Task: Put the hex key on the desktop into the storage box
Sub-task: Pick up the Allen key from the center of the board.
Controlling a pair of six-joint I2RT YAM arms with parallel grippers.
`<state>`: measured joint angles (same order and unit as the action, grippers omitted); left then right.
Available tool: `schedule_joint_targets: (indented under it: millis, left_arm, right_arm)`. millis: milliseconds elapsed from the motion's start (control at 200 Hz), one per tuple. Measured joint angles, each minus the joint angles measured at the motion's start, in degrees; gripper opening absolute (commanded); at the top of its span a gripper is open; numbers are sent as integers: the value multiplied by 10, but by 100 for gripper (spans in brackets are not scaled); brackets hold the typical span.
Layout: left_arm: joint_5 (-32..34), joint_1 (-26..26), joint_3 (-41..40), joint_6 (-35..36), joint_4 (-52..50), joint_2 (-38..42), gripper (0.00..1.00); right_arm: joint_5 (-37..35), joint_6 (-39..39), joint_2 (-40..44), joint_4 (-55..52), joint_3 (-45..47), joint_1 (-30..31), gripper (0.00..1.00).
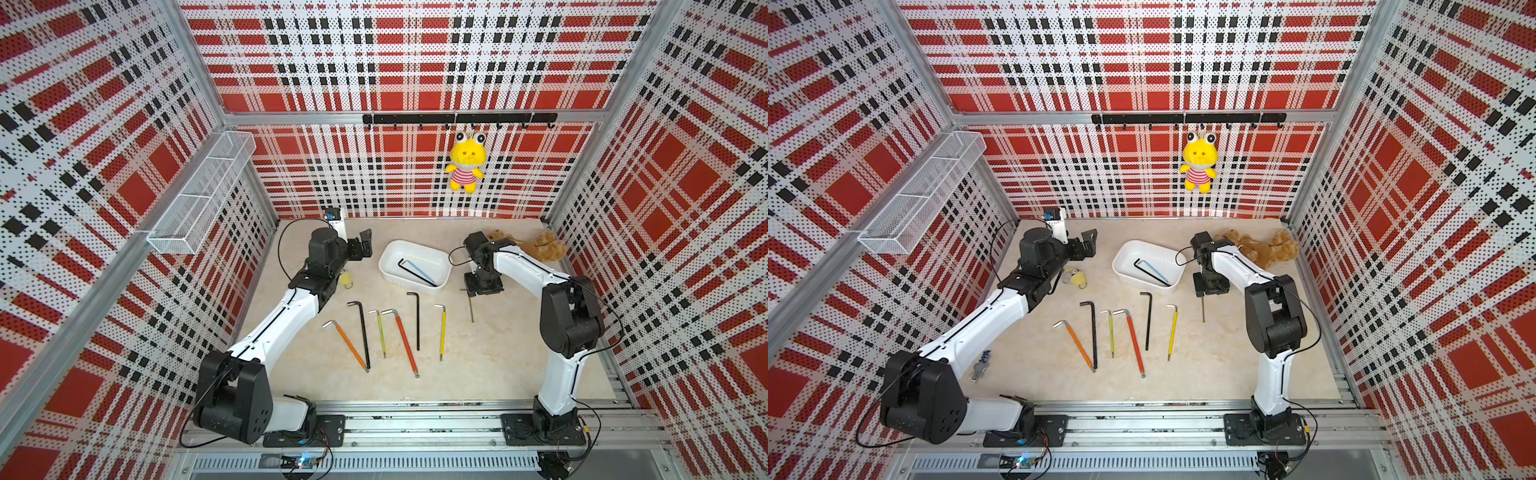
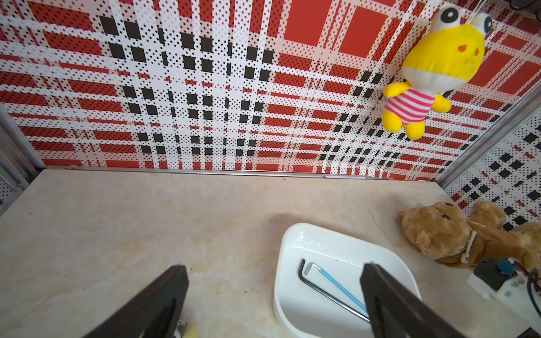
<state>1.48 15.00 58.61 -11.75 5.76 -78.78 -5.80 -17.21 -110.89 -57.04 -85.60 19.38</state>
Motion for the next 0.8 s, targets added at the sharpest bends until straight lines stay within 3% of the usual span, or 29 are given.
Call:
schedule_joint_targets:
  millis: [516,702,802]
  left_arm:
    - [0,0,0,0,0,0,99]
    - [0,0,0,0,0,0,99]
    - [0,0,0,0,0,0,99]
  right_arm:
    - [33,-28,-28,73,45,6,44]
    - [32,-37,-31,85,54,10,37]
    - [30,-43,-35,94,61,16,27]
